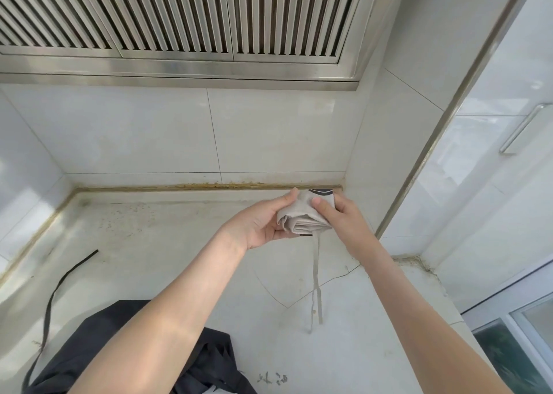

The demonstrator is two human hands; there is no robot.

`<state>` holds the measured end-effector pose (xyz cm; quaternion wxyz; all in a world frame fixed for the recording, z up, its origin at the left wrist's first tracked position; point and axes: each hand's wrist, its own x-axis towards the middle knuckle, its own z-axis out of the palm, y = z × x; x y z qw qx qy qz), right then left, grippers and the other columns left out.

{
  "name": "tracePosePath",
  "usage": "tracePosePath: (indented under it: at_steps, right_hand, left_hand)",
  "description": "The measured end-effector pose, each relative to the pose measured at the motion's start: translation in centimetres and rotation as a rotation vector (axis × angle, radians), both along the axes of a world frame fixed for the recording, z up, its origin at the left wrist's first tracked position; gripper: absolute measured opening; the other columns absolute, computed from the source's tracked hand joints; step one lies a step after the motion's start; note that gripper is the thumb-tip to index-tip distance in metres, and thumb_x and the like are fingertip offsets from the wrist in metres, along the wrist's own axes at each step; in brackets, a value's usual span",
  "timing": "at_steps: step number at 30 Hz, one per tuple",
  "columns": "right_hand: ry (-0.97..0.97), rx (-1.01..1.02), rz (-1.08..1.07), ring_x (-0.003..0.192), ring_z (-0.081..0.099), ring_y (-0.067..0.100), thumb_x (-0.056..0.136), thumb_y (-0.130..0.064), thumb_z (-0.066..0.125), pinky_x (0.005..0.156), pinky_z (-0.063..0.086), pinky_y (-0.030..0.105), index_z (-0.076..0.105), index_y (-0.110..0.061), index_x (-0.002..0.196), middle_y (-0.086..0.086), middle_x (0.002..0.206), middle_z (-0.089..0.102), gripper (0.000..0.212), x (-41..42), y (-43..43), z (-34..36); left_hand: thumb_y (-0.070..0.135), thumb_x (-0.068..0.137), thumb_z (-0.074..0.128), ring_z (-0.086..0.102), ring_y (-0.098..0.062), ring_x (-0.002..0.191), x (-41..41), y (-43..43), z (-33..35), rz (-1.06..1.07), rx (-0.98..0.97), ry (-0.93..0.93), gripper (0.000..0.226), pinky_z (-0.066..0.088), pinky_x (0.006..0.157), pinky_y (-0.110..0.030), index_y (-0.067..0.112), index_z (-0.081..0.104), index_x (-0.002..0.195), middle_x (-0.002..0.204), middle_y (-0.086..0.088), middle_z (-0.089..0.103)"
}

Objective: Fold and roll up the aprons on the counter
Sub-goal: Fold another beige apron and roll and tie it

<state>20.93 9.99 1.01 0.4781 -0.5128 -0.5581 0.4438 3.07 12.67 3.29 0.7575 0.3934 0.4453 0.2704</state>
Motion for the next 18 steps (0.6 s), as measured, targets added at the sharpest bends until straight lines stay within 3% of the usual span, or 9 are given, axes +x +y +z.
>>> tracePosePath:
  at_steps: [2,4,8,10,12,15,16,18]
  right_hand:
    - [0.0,-0.01,-0.011,0.089,0.062,0.018,0.082,-0.043,0.065,0.081,0.048,0.035,0.068,-0.012,0.087,0.024,0.108,0.06,0.032,-0.2,0.2,-0.2]
    - [0.037,-0.035,-0.023,0.089,0.062,0.018,0.082,-0.041,0.066,0.081,0.048,0.035,0.067,-0.007,0.094,0.025,0.109,0.062,0.035,-0.1,0.5,-0.4]
    - [0.122,-0.072,-0.045,0.084,0.066,0.007,0.094,-0.018,0.059,0.069,0.049,0.014,0.063,-0.002,0.109,0.004,0.097,0.071,0.023,0.1,0.7,-0.3]
    - [0.127,-0.055,-0.044,0.087,0.066,0.007,0.094,-0.017,0.058,0.069,0.049,0.013,0.062,-0.004,0.111,0.001,0.099,0.071,0.022,-0.1,0.9,-0.4]
    - [0.101,-0.016,-0.041,0.097,0.064,0.009,0.094,-0.016,0.059,0.077,0.049,0.015,0.062,-0.009,0.112,0.005,0.112,0.067,0.02,-0.3,1.0,-0.2]
    - [0.054,0.052,0.004,0.111,0.059,0.015,0.092,-0.016,0.062,0.087,0.048,0.021,0.065,-0.021,0.107,0.009,0.124,0.058,0.016,-0.5,1.2,0.0]
    - [0.05,0.064,0.017,0.113,0.058,0.018,0.09,-0.02,0.064,0.091,0.048,0.025,0.066,-0.022,0.106,0.007,0.124,0.058,0.016,-0.5,1.2,0.2]
    - [0.03,0.078,0.024,0.115,0.056,0.02,0.084,-0.028,0.065,0.099,0.047,0.037,0.067,-0.021,0.107,0.001,0.124,0.056,0.024,-0.6,1.1,0.5]
  left_hand:
    - [0.04,0.087,0.063,0.065,-0.013,0.081,0.1,-0.1,0.2,0.013,0.048,0.118,0.027,0.056,0.077,-0.024,0.016,0.066,0.098,0.091,-0.003,0.07]
    - [0.036,0.088,0.065,0.059,-0.006,0.066,-0.1,0.0,0.3,0.089,0.102,0.294,0.017,0.048,0.061,-0.017,0.019,0.063,0.083,0.074,0.004,0.065]
    - [0.024,0.088,0.064,0.038,-0.015,0.062,-0.4,0.6,0.0,0.208,0.273,0.442,0.018,0.03,0.06,-0.026,0.015,0.056,0.074,0.069,-0.003,0.047]
    - [0.023,0.087,0.062,0.037,-0.017,0.06,-0.3,0.7,-0.2,0.244,0.394,0.511,0.018,0.028,0.063,-0.029,0.012,0.054,0.075,0.068,-0.007,0.044]
    - [0.026,0.09,0.058,0.044,-0.021,0.064,-0.1,0.6,-0.1,0.279,0.516,0.621,0.021,0.031,0.064,-0.03,0.01,0.053,0.076,0.07,-0.01,0.052]
    - [0.028,0.102,0.035,0.057,-0.03,0.088,0.3,0.3,0.6,0.187,0.657,0.859,0.039,0.038,0.072,-0.033,0.003,0.061,0.088,0.095,-0.018,0.066]
    - [0.032,0.104,0.028,0.057,-0.032,0.097,0.5,0.2,1.0,0.166,0.651,0.882,0.048,0.039,0.078,-0.033,-0.001,0.063,0.095,0.104,-0.021,0.065]
    - [0.046,0.103,0.023,0.057,-0.03,0.109,0.7,0.1,1.6,0.173,0.537,0.738,0.062,0.043,0.09,-0.032,0.0,0.062,0.113,0.118,-0.016,0.062]
